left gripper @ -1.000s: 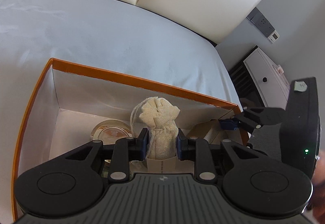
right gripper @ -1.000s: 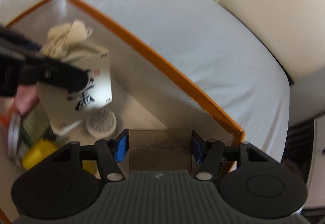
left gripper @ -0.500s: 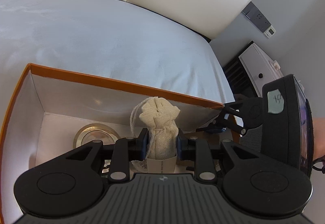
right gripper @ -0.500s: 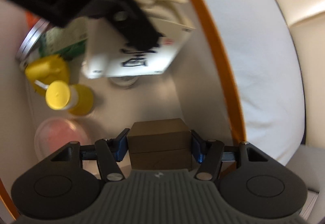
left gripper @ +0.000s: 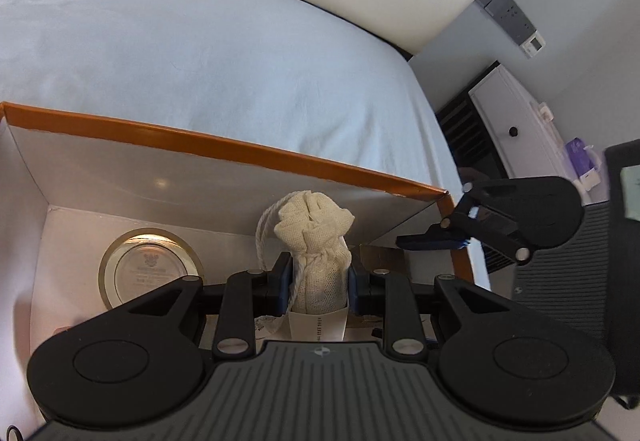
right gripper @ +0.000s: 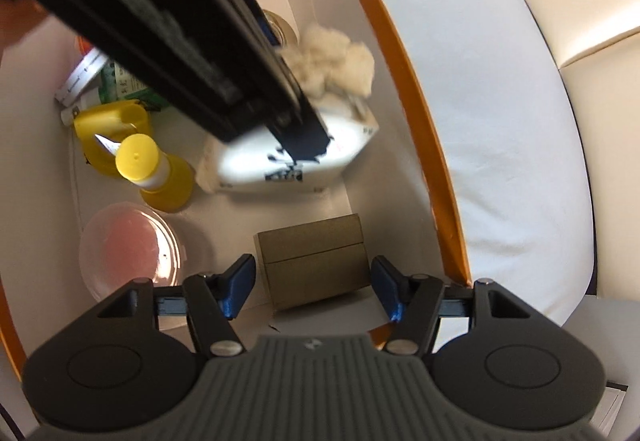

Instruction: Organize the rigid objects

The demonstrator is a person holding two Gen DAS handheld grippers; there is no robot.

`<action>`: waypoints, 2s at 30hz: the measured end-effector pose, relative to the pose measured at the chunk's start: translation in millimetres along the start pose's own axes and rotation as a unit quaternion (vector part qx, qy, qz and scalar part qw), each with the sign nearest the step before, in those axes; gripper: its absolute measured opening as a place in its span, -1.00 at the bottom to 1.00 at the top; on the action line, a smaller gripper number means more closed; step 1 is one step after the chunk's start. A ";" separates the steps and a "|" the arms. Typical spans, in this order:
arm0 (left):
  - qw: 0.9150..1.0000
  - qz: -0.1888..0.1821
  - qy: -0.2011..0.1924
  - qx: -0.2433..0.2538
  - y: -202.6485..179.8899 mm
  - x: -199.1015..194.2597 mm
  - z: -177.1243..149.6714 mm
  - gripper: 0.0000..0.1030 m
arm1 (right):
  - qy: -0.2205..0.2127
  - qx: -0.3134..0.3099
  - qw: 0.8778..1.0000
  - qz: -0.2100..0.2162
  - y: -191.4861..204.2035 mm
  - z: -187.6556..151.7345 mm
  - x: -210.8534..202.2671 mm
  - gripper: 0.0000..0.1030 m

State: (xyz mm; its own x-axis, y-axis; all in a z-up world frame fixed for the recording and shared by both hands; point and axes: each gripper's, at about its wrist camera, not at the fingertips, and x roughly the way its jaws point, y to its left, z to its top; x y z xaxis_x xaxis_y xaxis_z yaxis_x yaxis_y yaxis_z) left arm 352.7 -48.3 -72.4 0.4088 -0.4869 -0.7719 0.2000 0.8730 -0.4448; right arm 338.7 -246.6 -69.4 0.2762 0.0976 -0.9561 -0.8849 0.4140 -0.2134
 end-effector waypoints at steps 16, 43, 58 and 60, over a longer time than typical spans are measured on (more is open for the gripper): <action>0.997 0.002 0.059 -0.055 4.1 30.1 -1.5 -0.39 | -0.021 0.022 0.999 -0.010 9.3 10.8 -10.1 0.21; 0.980 0.116 -0.102 0.124 -57.1 -92.1 -37.3 -0.19 | -0.055 0.053 0.997 -0.034 33.6 24.6 -57.6 0.24; 0.946 0.175 -0.230 0.149 -67.1 -164.5 -109.7 -0.19 | -0.174 0.270 0.941 -0.109 95.1 0.9 -108.8 0.27; 0.940 0.178 -0.249 0.150 -63.4 -171.9 -118.3 -0.19 | -0.204 0.303 0.922 -0.128 107.6 -5.7 -117.9 0.31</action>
State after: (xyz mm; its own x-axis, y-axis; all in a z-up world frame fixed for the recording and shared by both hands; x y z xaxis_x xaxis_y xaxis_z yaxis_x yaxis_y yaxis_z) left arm 164.4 -23.2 34.8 0.8481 -0.1546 -0.5067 0.1830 0.9831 0.0064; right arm 208.7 -218.7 19.3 0.6742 0.2068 -0.7090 -0.4329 0.8884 -0.1526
